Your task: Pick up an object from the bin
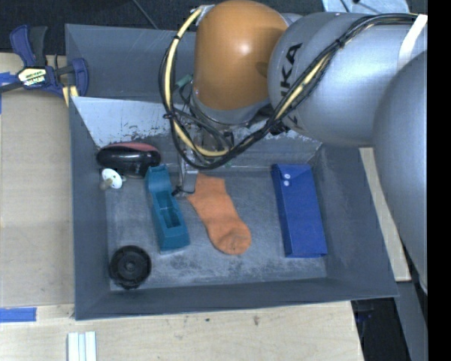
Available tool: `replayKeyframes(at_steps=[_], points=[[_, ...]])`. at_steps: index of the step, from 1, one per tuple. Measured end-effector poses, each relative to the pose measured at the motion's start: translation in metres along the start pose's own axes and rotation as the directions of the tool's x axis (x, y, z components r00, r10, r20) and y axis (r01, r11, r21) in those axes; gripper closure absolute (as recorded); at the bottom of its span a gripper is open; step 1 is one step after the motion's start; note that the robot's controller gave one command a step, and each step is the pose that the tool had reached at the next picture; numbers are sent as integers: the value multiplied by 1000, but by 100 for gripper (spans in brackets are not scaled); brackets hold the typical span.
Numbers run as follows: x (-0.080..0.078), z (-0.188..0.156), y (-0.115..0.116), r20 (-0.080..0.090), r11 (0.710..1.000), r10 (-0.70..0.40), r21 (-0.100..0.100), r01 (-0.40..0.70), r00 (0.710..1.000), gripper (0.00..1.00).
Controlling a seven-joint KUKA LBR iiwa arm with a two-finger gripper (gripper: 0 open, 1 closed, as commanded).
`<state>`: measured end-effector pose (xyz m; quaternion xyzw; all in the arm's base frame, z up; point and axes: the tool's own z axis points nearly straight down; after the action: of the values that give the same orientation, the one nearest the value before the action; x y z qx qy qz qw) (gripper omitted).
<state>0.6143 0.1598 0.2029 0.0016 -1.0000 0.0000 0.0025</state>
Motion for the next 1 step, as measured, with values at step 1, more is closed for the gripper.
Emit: replayKeyframes(at_steps=[1], points=[[-1, -5, -1, 8, 1000, 3, -1, -3, 1000, 0]])
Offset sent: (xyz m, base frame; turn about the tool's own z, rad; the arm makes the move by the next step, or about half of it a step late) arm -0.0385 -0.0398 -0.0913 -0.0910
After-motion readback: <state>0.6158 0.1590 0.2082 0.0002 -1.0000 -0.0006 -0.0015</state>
